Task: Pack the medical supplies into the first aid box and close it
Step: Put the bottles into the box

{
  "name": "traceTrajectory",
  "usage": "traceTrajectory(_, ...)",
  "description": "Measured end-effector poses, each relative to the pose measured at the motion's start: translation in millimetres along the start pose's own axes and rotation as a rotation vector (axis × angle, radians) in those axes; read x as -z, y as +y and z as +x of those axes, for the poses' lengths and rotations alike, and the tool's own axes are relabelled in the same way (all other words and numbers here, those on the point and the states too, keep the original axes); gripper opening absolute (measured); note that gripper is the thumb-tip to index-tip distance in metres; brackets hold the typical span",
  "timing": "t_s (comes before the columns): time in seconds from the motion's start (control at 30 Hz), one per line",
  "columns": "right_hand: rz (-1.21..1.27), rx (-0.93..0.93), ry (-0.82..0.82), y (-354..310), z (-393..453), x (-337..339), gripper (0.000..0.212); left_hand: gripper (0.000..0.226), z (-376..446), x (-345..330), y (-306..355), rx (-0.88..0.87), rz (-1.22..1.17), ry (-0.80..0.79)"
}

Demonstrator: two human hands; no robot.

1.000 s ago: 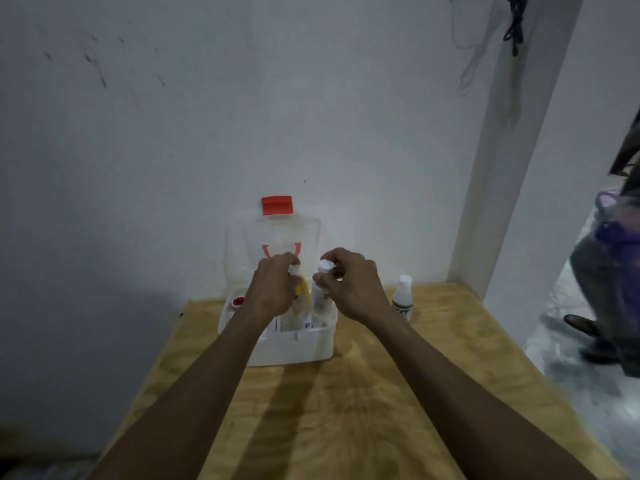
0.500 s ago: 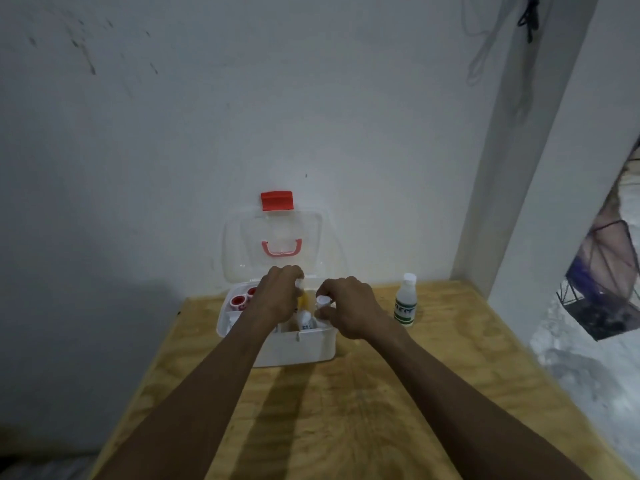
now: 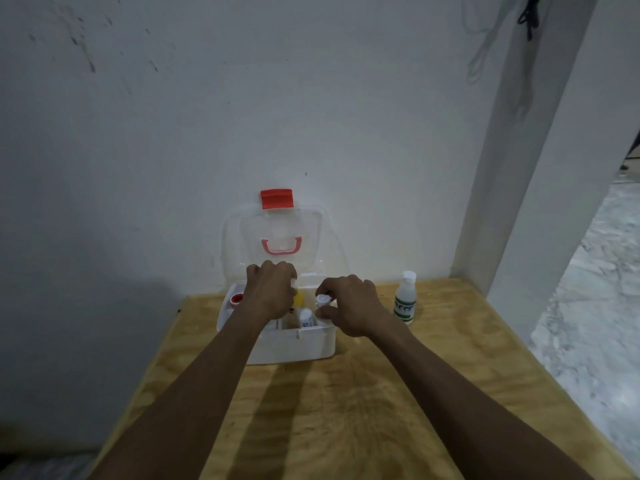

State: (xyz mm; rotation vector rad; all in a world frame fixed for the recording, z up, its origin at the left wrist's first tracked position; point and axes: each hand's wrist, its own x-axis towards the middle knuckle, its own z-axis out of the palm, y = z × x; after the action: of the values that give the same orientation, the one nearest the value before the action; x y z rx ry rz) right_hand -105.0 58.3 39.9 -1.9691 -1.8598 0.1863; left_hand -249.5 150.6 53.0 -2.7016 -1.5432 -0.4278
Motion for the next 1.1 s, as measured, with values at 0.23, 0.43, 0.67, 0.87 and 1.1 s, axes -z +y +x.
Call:
traceTrajectory(0.23, 0.023, -0.015, 0.01, 1.1, 2.2, -3.2, 0.034, 0.029, 2.6, -4.1, 0.2, -0.014, -0.056, -0.013)
traceTrajectory(0.43, 0.029, -0.021, 0.005, 0.3, 1.4, -1.6, 0.035, 0.027, 2.1, 7.5, -1.3, -0.044, 0.021, -0.106)
traceTrajectory(0.67, 0.01, -0.002, -0.026, -2.2, -5.8, 3.9, 0.037, 0.027, -10.0, 17.3, -4.1, -0.079, 0.06, -0.152)
traceTrajectory(0.87, 0.019, -0.016, -0.059, -5.9, -11.0, 9.4, 0.047, 0.035, -20.7, 24.0, -3.9, -0.046, 0.025, -0.175)
traceTrajectory(1.1, 0.181, -0.026, 0.121, 0.5, -23.1, 36.4, 0.036, 0.04, -25.7, 31.0, -9.1, -0.006, -0.035, -0.142)
